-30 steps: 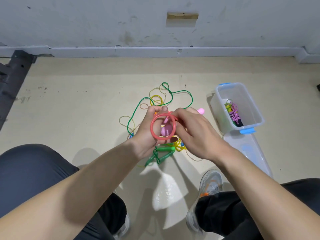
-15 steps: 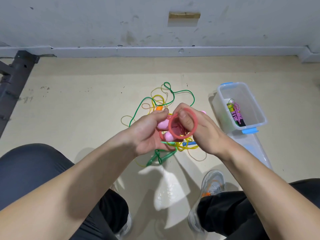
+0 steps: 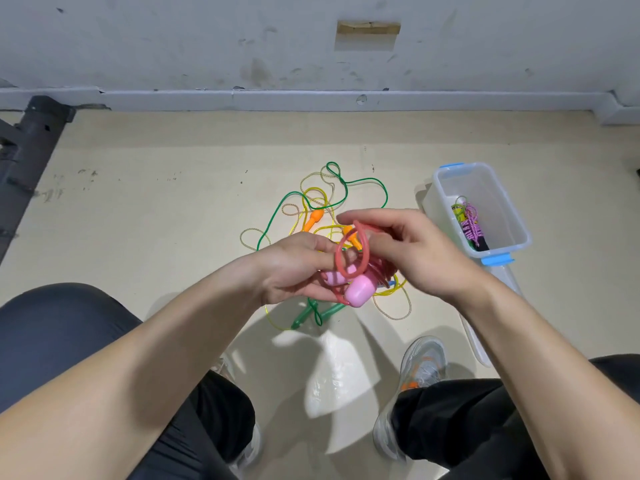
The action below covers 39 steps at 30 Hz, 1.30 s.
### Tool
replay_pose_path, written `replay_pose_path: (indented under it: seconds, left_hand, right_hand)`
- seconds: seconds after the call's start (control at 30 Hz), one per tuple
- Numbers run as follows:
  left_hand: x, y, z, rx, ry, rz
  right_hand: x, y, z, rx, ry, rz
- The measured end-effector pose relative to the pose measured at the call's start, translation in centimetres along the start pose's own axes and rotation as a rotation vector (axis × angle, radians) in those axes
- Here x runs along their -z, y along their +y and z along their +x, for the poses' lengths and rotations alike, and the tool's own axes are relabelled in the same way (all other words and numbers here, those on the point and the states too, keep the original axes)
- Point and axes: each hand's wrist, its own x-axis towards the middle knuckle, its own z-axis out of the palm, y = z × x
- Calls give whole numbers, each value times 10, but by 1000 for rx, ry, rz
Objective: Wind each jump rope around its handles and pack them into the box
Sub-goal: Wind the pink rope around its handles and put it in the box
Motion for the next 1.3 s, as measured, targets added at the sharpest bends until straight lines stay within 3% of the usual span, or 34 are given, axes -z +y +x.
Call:
replay_pose_path:
  seconds: [0.17,0.33,0.63,0.97,1.2,1.3]
  left_hand:
    - [-4,-3,1,-26,36,81]
    - [-3,-5,1,-9,82,88]
    - [-15,-14,3,38,60,-115]
    - [-22,-12,4,88,66,27]
    - [-17,-18,8,-53,164,121]
    - [-17,-20,10,-97,223,164]
  right_hand:
    - [3,4,3,-62,-13,63]
    - [-3,6,2,39,-7,0]
    - [-12,16,4,64,284,96]
    - [-5,14,4,31,184,64]
    - [-10,5,2,51,153,119]
    - [-11,8,2,52,223,133]
